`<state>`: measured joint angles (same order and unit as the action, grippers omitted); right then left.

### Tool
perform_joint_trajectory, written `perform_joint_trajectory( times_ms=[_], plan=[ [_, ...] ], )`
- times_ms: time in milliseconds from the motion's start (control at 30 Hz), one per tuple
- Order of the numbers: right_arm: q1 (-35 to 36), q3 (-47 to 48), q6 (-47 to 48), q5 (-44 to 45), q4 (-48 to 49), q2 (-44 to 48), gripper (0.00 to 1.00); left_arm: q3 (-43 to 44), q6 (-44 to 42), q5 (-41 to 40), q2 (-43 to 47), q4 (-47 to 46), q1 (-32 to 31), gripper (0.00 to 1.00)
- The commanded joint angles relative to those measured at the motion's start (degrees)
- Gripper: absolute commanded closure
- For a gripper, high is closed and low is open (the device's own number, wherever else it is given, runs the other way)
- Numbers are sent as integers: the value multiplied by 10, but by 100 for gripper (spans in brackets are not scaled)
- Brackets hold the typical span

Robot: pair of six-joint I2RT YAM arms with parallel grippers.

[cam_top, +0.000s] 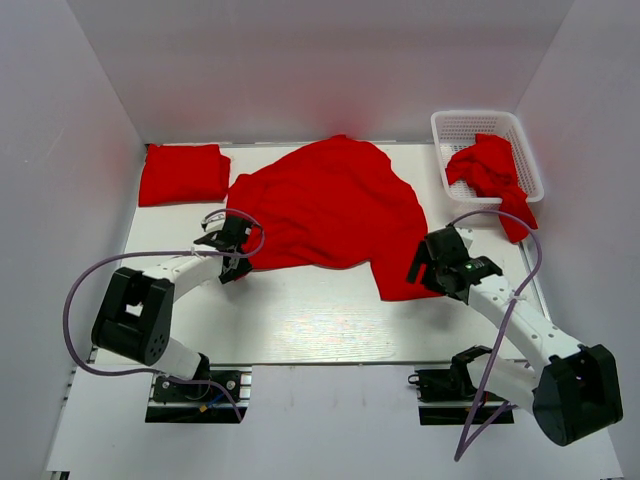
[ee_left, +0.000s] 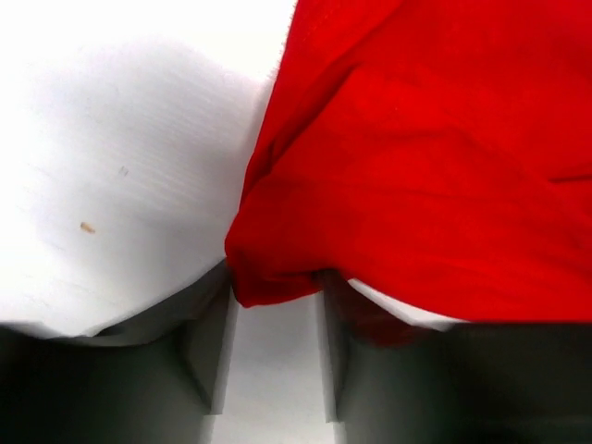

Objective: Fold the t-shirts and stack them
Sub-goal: Flatten out the tshirt

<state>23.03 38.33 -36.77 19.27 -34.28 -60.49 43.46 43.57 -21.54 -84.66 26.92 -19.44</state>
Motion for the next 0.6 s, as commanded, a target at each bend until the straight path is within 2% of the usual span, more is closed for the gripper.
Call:
perform_joint_trajectory(
  times_ms=[0, 67, 100, 133, 267, 400, 533, 567],
  plan=[
    [-6, -16, -6, -12, 11, -9, 10, -7, 1, -5, -13, -27, 5, 54],
    [-9, -23, -8, -18, 19, -13, 10, -7, 1, 0, -20, -27, 5, 71],
    [-10, -26, -8, -18, 26, -17, 10, -7, 1, 0, -20, -27, 5, 95],
    [-10, -29, -7, -20, 28, -18, 10, -7, 1, 0, -26, -22, 5, 100],
    [-16, -29, -2, -14, 36, -38, 10, 0, -11, -11, -14, -3, 5, 100],
    [-21, -26, -6, 7, 35, -57, 10, 0, -49, 16, 46, 20, 5, 100],
    [-32, -27, -9, 16, 35, -69, 10, 6, -113, 98, 96, 45, 5, 100],
    [-36, -26, -10, 16, 40, -76, 10, 25, -113, 138, 101, 81, 5, 100]
  ],
)
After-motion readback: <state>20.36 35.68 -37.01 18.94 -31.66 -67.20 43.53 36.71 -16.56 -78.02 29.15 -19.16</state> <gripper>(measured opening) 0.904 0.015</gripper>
